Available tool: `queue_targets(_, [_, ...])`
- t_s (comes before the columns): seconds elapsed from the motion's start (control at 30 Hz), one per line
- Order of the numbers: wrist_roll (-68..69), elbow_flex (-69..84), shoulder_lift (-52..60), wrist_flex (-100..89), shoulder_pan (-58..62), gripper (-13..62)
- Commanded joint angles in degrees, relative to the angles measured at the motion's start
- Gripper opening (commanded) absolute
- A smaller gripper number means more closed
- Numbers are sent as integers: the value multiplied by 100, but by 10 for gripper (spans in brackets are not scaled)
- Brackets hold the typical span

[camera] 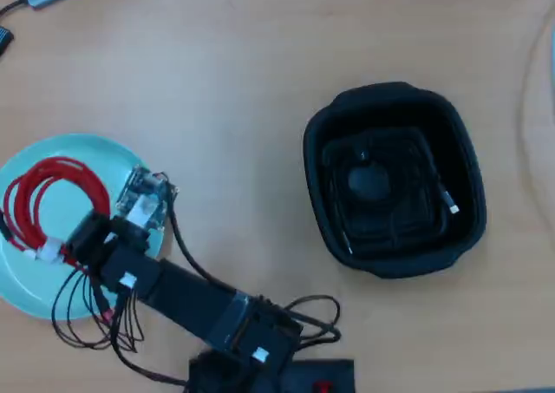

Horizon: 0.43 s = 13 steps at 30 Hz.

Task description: Put a black charging cable in a black bowl and put a red charging cable in a green bowl

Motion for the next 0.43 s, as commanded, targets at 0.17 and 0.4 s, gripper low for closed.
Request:
queue_targets(0.17, [53,-378,-1046,-1767,-343,-76])
queue_targets(0.4, [44,-396,-1670,-2821,-272,-76])
